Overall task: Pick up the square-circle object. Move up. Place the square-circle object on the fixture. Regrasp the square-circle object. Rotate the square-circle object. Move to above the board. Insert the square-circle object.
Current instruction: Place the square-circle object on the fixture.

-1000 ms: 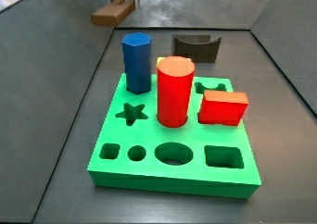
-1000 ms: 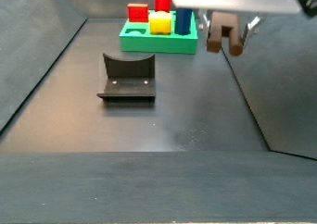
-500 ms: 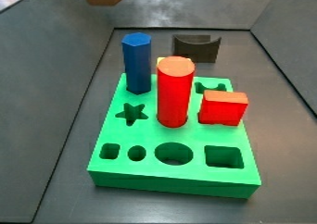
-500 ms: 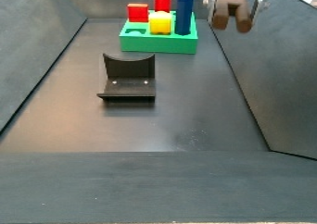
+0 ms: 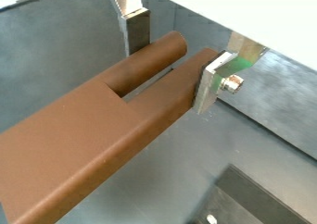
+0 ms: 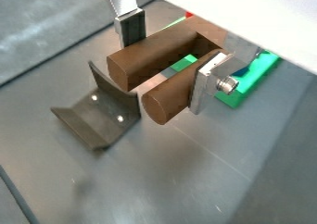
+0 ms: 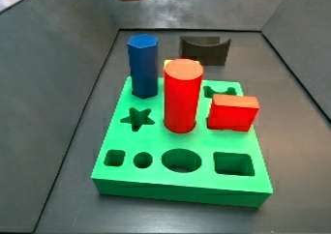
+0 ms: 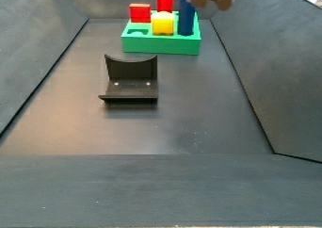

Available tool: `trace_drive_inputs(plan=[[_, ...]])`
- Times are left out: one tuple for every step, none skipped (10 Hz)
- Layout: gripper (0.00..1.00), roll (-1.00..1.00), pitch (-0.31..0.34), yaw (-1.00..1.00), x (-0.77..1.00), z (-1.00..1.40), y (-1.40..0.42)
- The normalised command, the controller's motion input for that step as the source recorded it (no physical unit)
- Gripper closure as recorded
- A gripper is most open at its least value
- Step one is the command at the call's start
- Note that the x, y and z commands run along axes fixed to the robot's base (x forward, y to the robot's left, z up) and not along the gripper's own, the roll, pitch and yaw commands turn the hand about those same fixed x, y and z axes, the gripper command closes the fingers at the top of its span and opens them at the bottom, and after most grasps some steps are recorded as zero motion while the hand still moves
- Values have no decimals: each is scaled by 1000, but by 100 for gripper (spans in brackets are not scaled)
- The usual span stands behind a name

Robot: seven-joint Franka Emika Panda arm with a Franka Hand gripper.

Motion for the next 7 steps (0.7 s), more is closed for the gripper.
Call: trace_drive_inputs(plan=[[100,113,34,83,1000,177,-182],[100,102,66,63,1000,165,-168],[100,90,101,51,1000,152,-157],[100,82,120,45,1000,141,-145],[100,76,134,42,1000,129,-132],[100,70,145,43,1000,121,-125],[100,63,146,44,1000,106,-108]])
